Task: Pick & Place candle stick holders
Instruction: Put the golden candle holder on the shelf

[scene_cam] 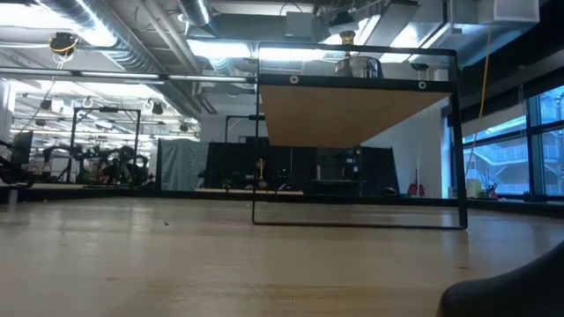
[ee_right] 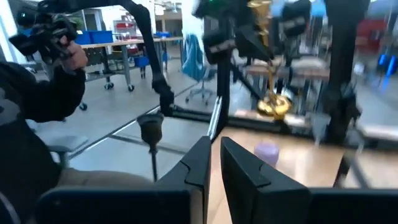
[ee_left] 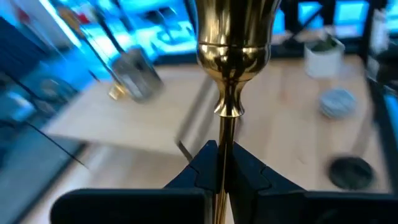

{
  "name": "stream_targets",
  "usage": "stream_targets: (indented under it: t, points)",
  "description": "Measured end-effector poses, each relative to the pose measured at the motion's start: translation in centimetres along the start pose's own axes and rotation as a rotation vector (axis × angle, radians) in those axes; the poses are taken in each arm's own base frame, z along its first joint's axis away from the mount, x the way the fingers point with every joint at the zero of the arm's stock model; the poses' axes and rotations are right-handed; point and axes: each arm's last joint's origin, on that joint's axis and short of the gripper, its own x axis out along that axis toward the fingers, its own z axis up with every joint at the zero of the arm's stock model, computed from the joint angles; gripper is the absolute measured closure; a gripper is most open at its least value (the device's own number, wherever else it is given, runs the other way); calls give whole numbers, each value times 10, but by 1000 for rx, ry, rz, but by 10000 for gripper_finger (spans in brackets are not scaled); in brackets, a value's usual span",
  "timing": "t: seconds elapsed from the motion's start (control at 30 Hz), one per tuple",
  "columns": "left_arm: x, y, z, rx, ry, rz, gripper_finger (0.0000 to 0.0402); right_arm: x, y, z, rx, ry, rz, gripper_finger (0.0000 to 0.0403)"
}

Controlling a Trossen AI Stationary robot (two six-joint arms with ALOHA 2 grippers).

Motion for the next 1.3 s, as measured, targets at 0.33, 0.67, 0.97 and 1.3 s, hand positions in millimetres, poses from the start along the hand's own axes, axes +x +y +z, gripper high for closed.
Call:
stream_targets:
  t: [0.33,0.67,0.97,1.3]
  points:
    - [41,50,40,16,-126,291,391,-2,-10,42,-221,-55,-216,363]
    - [91,53,79,104,-182,-8,391,-2,-23,77,-237,19,-343,266]
    - [126,69,101,159,-475,-531,391,0,-19,72,-131,41,-224,152]
    - [186,92,98,51,-521,-753,391,22,-23,64,-186,13,-261,158]
